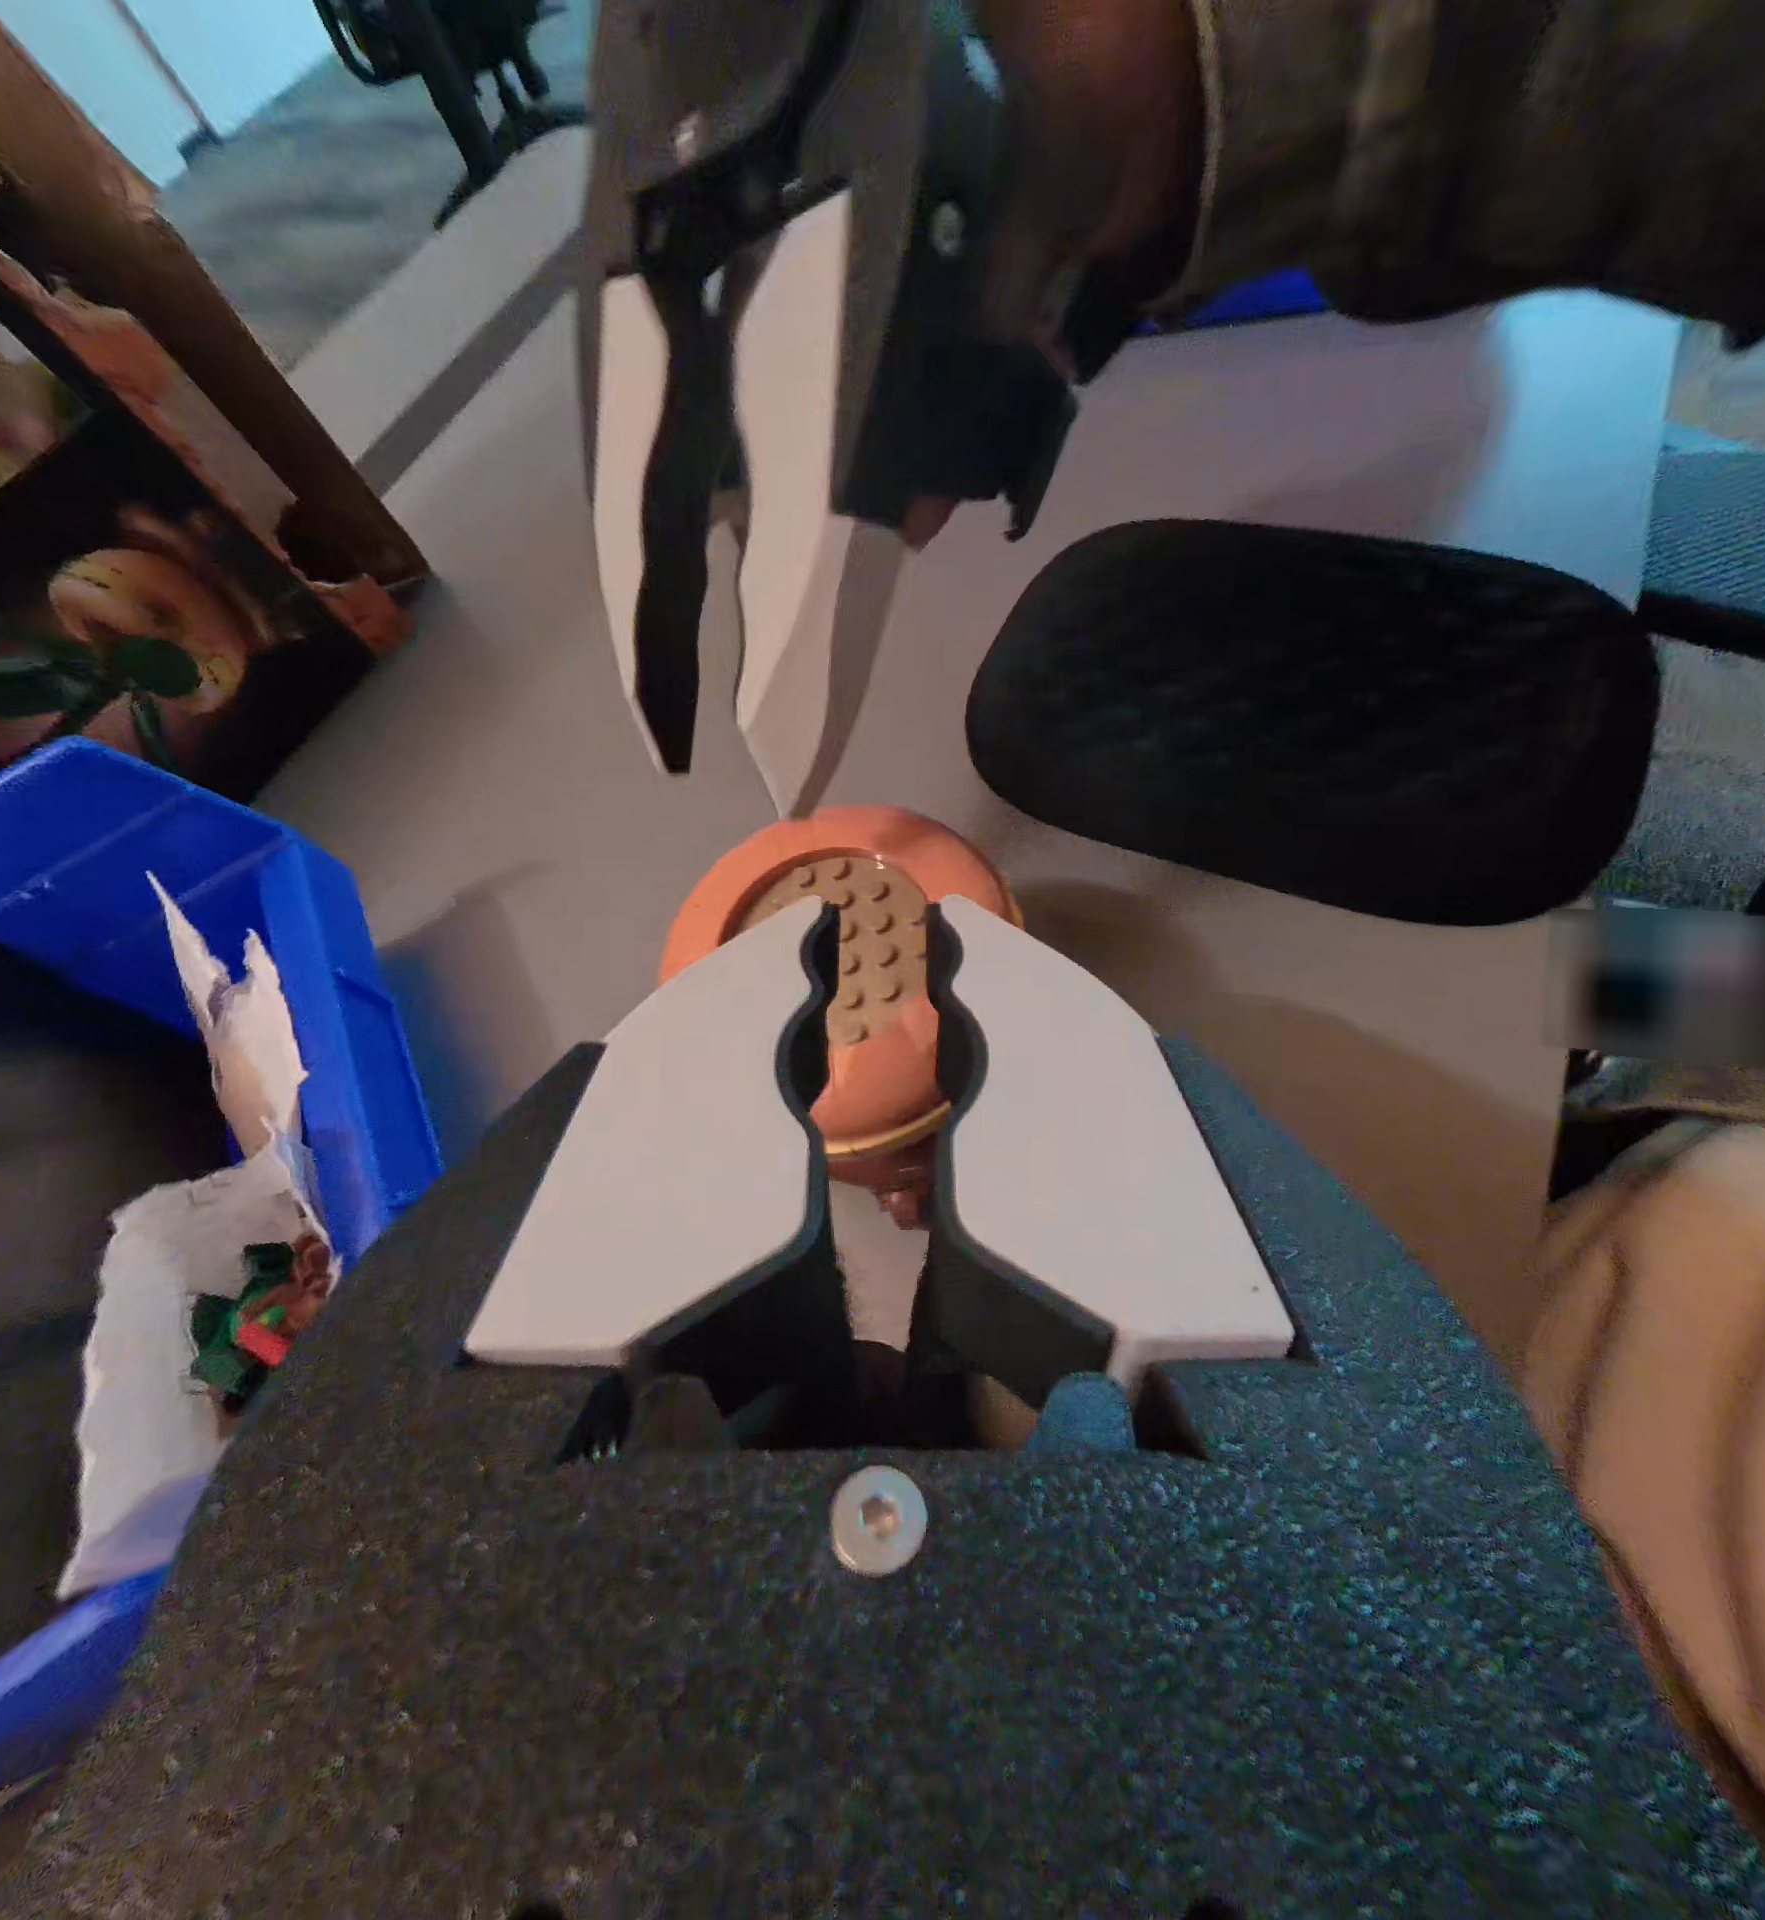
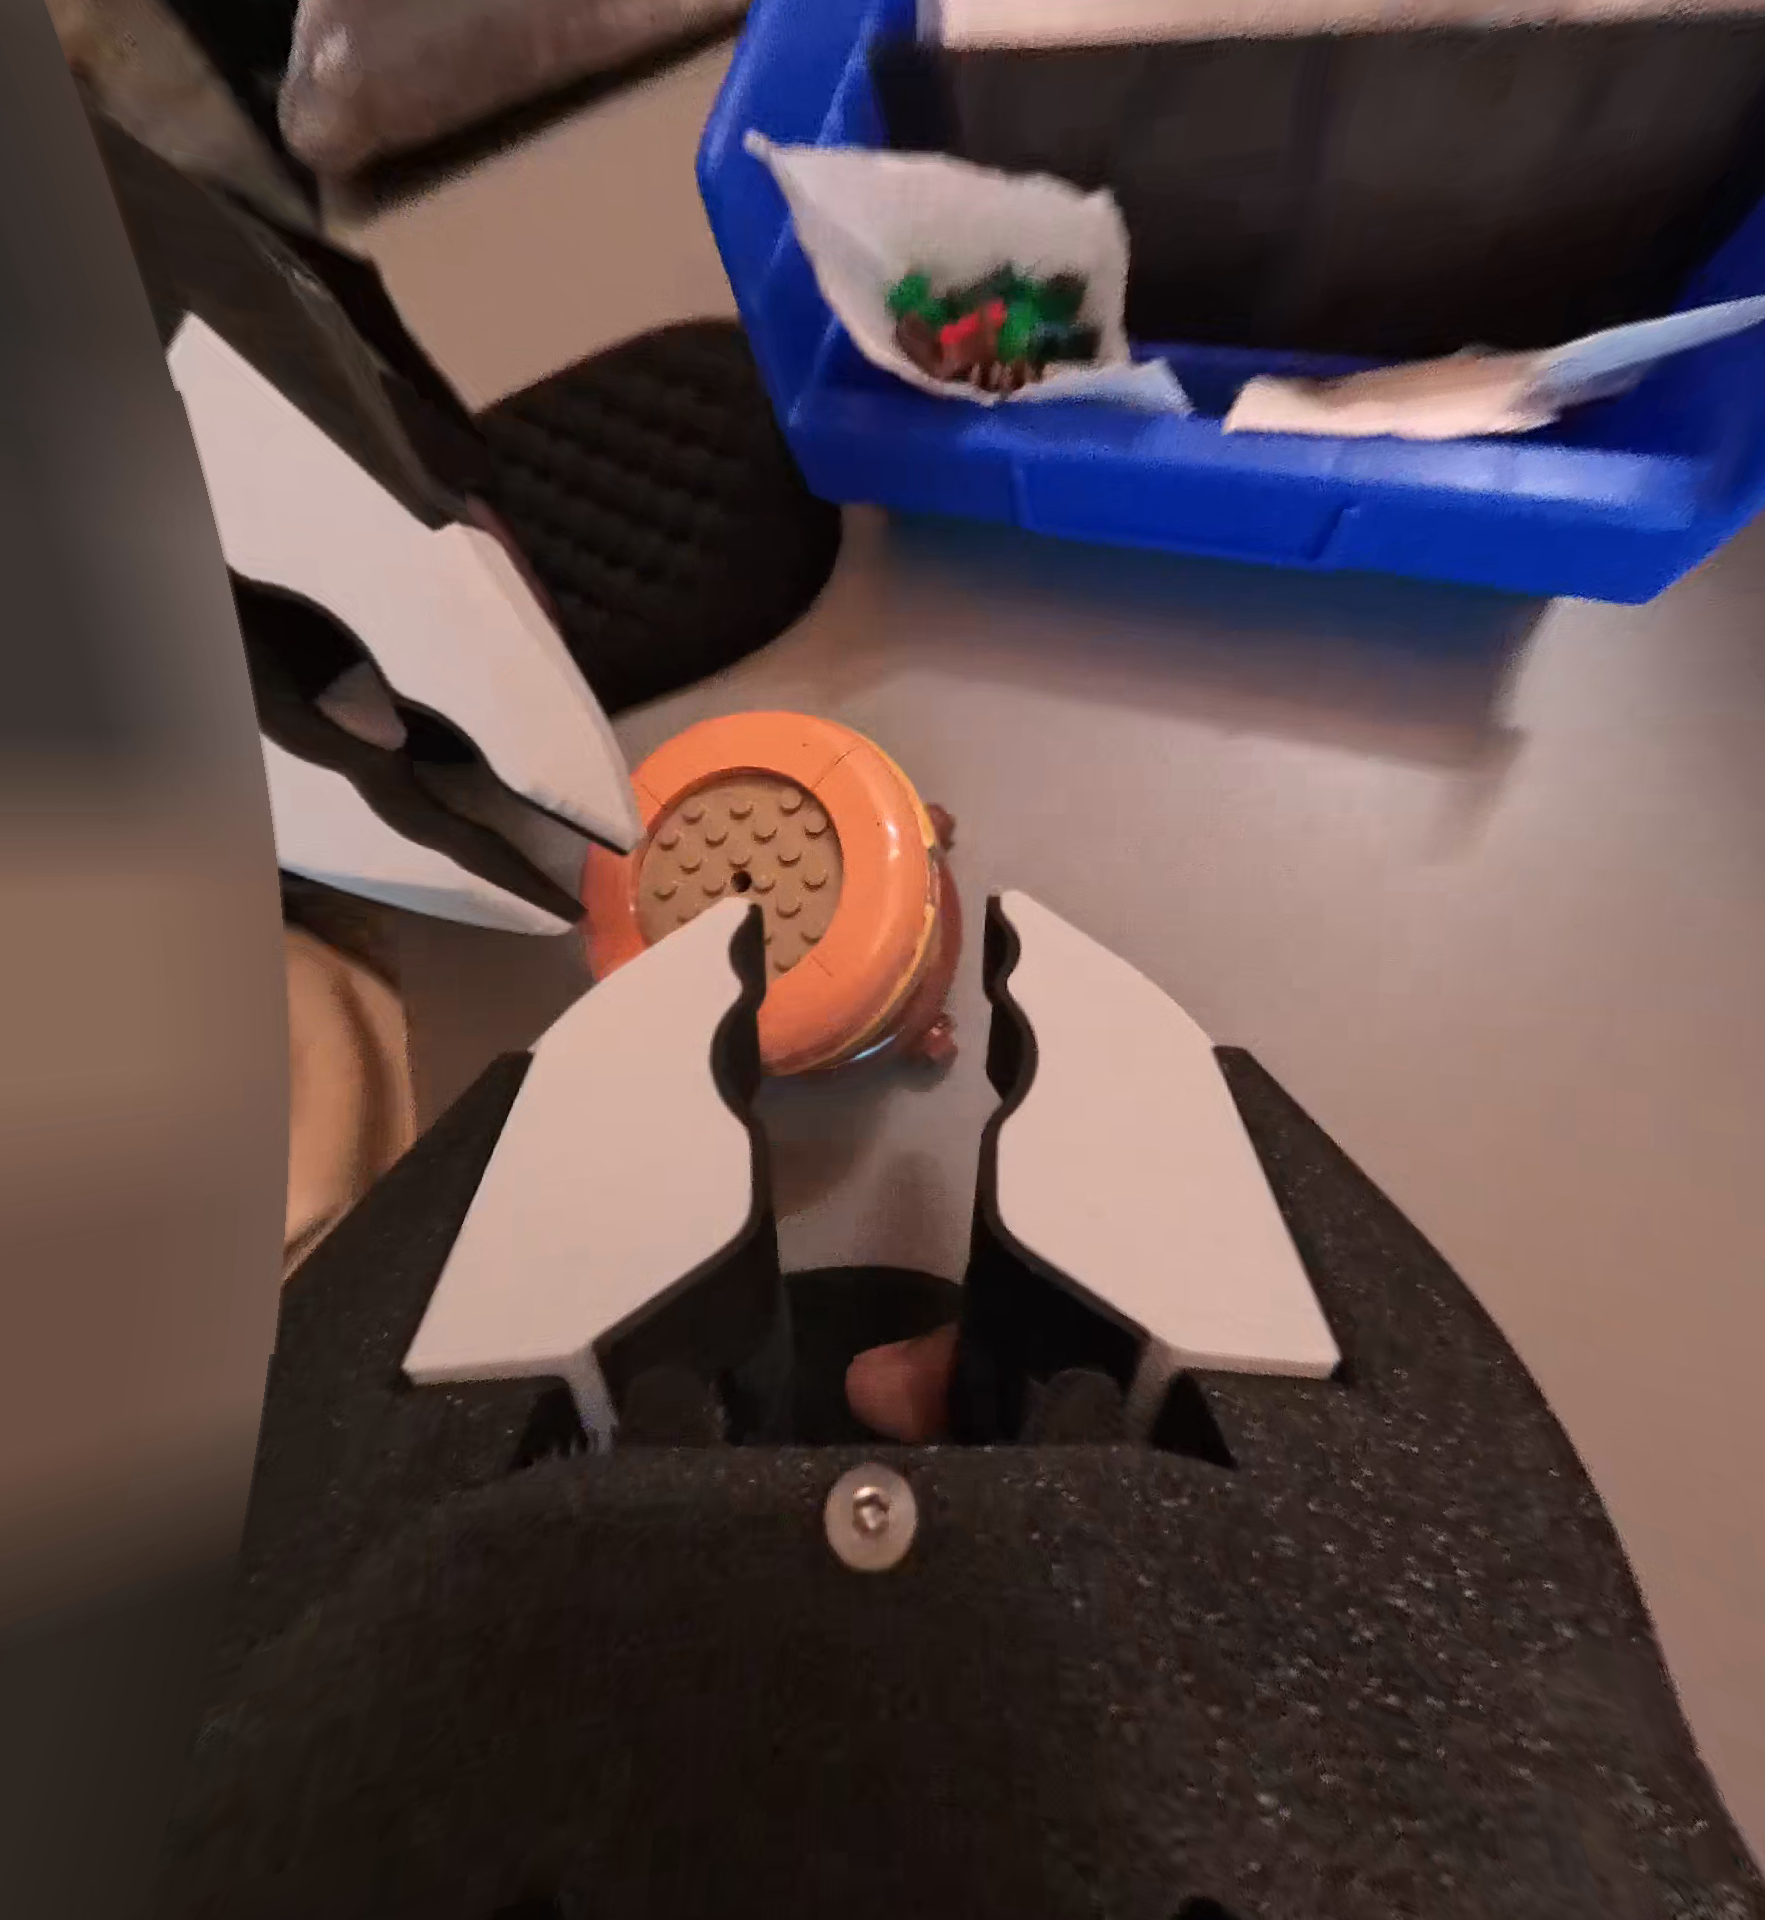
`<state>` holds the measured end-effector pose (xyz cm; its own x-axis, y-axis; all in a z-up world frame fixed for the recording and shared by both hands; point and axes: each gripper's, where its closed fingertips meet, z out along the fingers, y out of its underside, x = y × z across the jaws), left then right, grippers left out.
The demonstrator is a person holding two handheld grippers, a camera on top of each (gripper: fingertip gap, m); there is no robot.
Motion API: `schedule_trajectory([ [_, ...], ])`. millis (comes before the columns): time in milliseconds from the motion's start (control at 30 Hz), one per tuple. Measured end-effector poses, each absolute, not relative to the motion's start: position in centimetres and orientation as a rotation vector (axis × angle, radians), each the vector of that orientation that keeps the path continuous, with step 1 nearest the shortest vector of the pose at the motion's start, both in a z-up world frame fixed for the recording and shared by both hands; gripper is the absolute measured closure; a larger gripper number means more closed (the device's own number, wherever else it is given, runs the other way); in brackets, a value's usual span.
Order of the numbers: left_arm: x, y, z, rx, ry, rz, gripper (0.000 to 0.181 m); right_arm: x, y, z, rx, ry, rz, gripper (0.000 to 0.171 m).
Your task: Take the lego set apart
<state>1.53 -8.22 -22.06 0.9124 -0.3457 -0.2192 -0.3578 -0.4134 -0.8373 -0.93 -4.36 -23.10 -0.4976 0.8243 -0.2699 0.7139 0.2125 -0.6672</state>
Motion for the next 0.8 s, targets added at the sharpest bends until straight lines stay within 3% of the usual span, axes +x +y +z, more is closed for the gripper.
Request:
schedule_trajectory([
  [200,-0.3,-6.9,-24.2,-2.133,0.487,0.063,0.181,-2.2,-4.7,-25.3,-1.621,-2.524,1.188,0.134],
  [400,-0.4,-6.7,-24.3,-2.123,0.429,-0.011,0.181,-1.9,-4.7,-25.5,-1.654,-2.577,1.234,0.136],
  [467,-0.4,-6.8,-24.3,-2.134,0.426,-0.038,0.181,-1.7,-5.1,-25.2,-1.611,-2.607,1.178,0.151],
  [600,-0.3,-6.8,-24.4,-2.155,0.422,-0.116,0.181,-1.8,-5.1,-25.1,-1.543,-2.567,1.074,0.153],
  [800,-0.3,-6.7,-24.4,-2.152,0.429,-0.099,0.181,-2.1,-5.0,-24.9,-1.693,-2.276,1.601,0.153],
])
